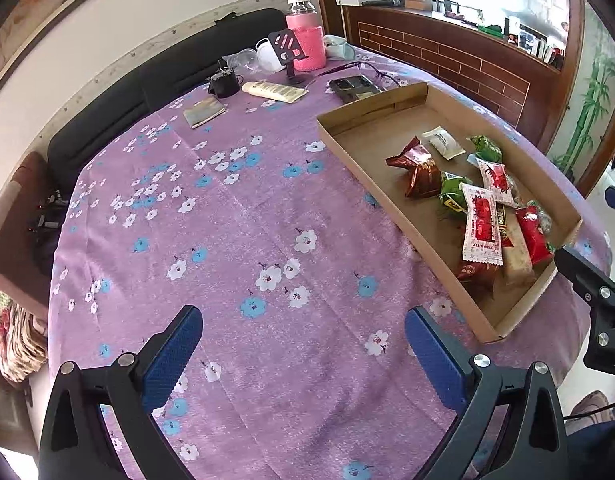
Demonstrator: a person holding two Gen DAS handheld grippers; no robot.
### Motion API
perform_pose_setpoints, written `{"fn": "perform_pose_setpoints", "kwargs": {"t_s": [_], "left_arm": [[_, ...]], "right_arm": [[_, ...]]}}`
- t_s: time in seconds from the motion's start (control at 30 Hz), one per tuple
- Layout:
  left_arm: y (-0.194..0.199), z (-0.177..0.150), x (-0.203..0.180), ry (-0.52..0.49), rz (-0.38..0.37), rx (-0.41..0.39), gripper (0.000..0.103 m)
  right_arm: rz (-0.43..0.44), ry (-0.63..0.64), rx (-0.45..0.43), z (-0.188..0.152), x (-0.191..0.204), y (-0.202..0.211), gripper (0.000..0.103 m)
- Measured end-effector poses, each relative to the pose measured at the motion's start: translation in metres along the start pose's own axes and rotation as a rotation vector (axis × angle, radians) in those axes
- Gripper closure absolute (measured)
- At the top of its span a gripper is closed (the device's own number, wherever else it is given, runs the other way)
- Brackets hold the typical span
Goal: Organize snacks
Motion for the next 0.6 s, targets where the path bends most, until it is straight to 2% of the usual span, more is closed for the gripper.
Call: {"fn": "perform_pose_setpoints", "kwargs": {"t_s": [0.6], "left_arm": [[-0.005, -0.010, -0.005, -0.005, 0.001, 0.035, 0.001]], "right_arm": [[0.020, 0.035, 0.028, -0.009, 0.005, -0.006, 0.000]]}}
Point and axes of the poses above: each gripper's, at about its wrist camera, not at the fingertips, and y roughly against the way its jaws point, x to its left, z to its top, the point moved 10 cm from there along -y, roughly the way its jaws point, and after that the axes turned 4 degrees about -y, right-handed, at the moved point
